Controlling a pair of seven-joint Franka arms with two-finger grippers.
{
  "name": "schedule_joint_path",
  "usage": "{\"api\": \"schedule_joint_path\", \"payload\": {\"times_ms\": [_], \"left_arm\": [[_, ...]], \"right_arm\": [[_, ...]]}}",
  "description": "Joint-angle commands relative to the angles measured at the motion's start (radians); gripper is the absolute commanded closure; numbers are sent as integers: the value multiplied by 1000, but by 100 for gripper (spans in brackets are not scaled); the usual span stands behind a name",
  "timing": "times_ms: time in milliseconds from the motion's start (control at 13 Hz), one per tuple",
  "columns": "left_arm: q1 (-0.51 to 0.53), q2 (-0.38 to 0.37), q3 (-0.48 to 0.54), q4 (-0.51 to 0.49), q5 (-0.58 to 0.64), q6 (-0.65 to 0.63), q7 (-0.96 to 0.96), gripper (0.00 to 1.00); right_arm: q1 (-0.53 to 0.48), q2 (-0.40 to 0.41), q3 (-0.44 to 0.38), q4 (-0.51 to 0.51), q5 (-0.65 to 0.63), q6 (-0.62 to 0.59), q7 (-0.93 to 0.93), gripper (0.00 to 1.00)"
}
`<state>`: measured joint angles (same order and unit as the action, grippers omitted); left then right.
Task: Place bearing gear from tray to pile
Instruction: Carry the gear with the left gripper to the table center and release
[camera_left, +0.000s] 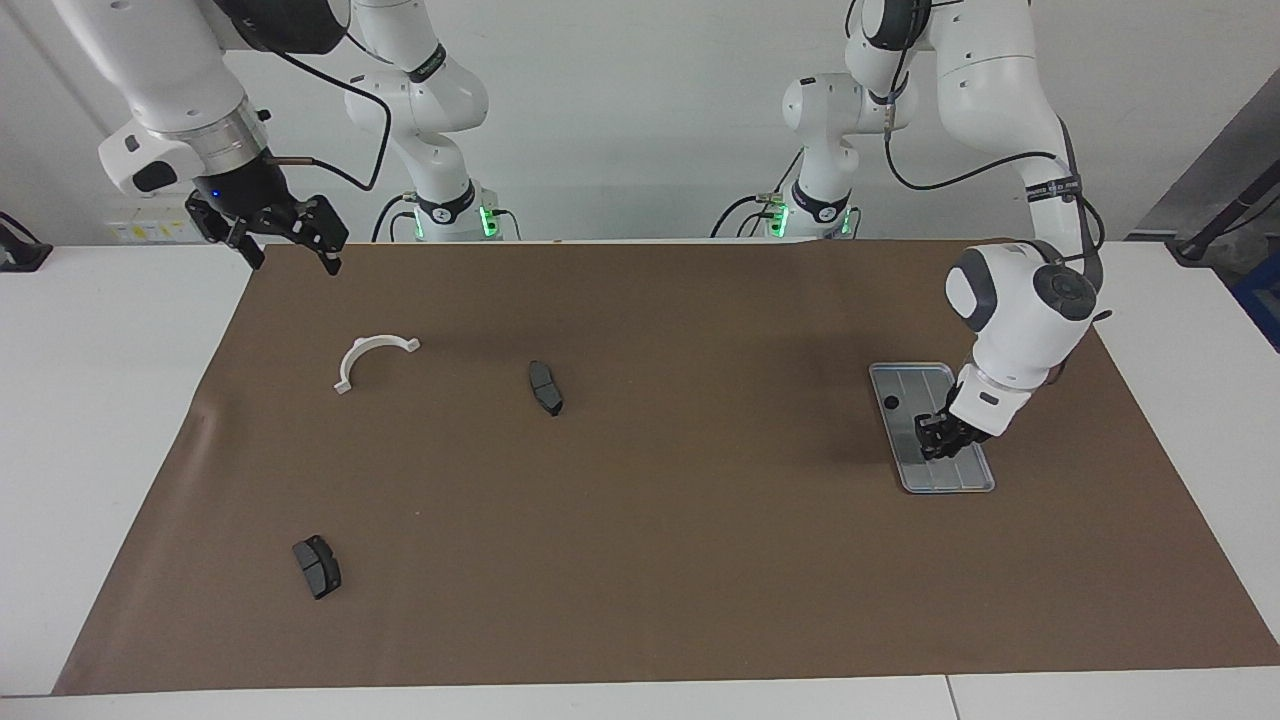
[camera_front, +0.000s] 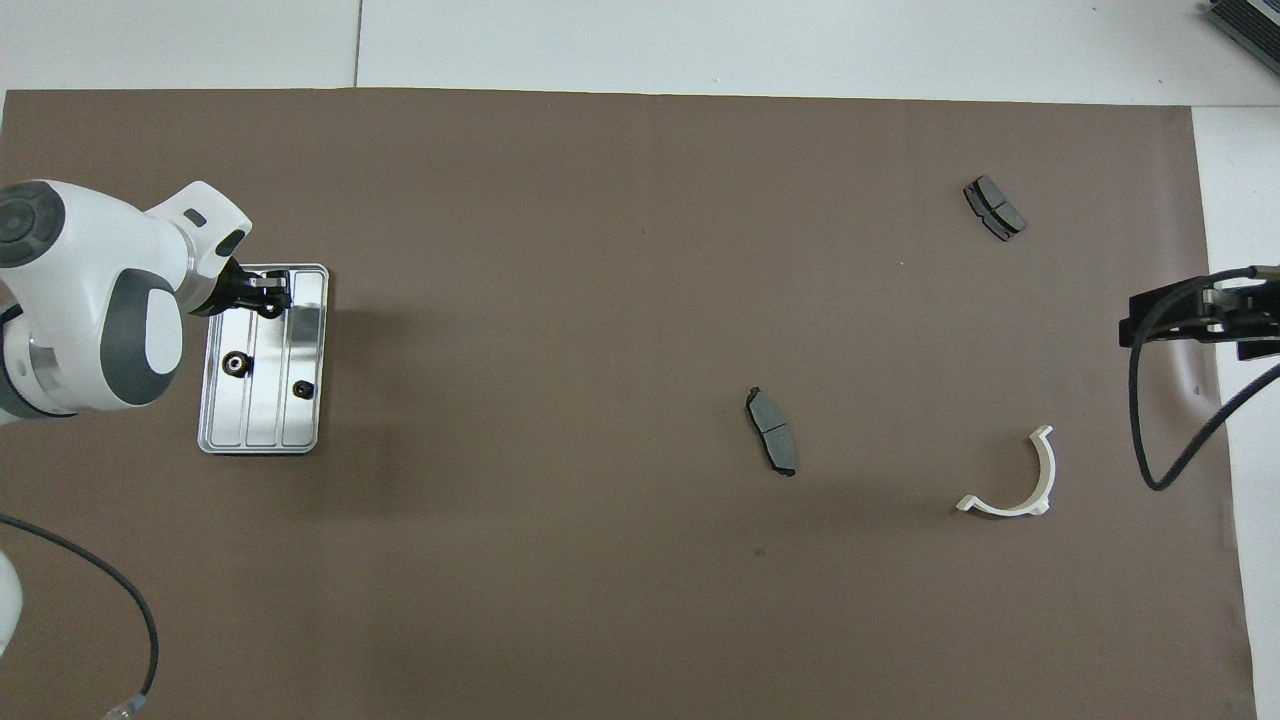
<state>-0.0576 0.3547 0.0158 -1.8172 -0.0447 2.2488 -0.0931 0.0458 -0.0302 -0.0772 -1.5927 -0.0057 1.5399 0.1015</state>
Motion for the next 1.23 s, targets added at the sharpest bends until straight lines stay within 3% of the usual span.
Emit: {"api": "schedule_joint_path", "payload": {"times_ms": [0,307,767,997,1074,1151], "left_arm": [[-132,43,12,85,-4,-66,-230,82],[-299,43,12,91,-3,-66,-483,80],[-517,41,10,79,-3,-17,-599,73],[-573,43,7,61,-6,57,-602,54],[-581,43,6,61,-7,63,-602,43],[-588,44,6,62,-7,92,-602,15]], "right_arm": [[-11,-23,4,-23,18,-4,12,0],[-11,-23,4,-23,18,-4,12,0],[-12,-27,2,-26,18,-4,12,0],[-12,-28,2,-30,18,-4,10,0],[-12,-28,2,-30,18,-4,12,0],[-14,-28,2,-30,18,-4,10,0]]}}
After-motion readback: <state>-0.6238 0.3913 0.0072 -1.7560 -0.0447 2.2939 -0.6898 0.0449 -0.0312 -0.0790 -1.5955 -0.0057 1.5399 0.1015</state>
